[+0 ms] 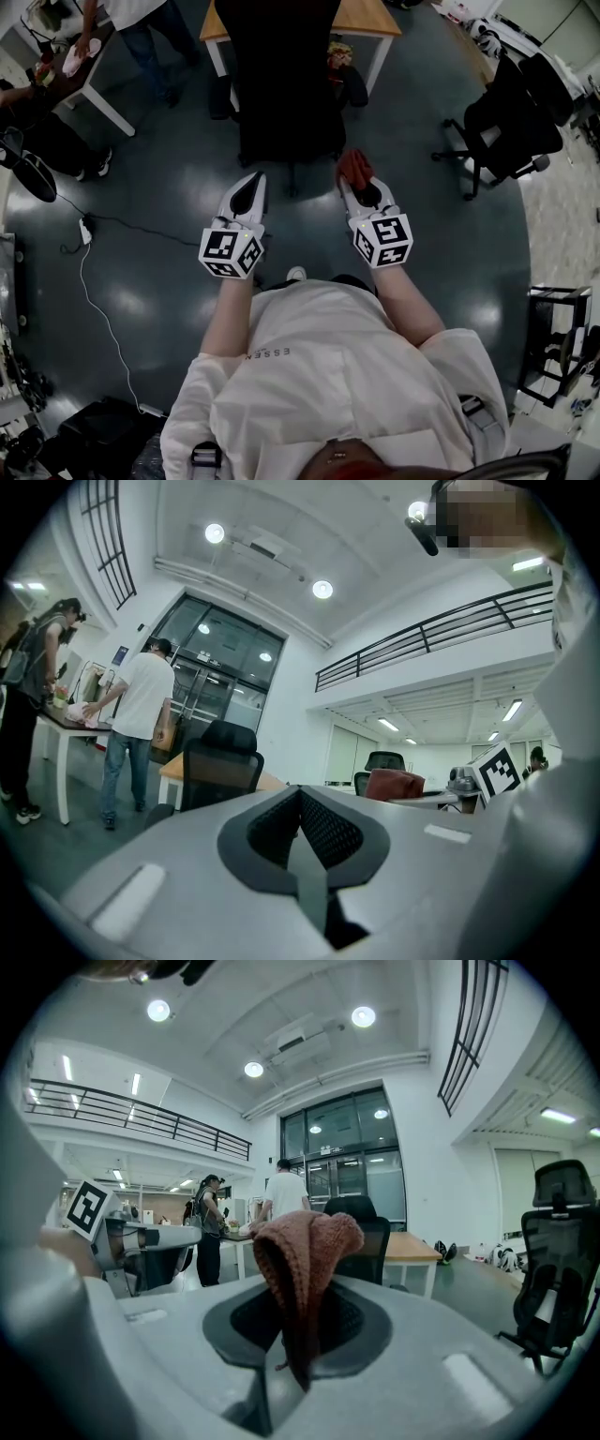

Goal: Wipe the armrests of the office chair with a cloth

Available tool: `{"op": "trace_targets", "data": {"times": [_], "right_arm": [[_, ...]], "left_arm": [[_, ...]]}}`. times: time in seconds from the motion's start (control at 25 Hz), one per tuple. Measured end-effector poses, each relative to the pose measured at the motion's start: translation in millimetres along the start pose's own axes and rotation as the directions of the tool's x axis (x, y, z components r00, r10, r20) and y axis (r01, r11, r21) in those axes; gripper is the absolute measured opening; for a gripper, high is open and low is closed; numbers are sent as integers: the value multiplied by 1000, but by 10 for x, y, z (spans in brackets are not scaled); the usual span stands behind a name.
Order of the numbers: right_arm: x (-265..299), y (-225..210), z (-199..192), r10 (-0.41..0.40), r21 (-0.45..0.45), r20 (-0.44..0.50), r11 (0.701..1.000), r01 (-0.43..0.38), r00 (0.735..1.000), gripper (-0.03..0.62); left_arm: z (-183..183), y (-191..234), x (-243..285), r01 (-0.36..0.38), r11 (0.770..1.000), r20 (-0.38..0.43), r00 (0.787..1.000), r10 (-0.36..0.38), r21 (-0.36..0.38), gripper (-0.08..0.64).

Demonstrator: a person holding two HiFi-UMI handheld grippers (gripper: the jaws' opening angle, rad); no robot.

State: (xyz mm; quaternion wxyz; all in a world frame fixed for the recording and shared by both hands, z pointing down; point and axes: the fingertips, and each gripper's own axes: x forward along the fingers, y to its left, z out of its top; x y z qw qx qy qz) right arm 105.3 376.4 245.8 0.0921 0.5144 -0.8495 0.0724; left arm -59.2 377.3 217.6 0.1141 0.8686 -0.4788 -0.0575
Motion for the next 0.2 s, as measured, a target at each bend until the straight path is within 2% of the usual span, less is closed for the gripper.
{"op": "trace_targets", "data": {"times": [0.2], "right_arm": [[82,21,-60,-5,4,-13,1000,6,1000,49]], "left_arm": [[-29,96,22,4,1000,-10,1000,-4,-7,15]]}}
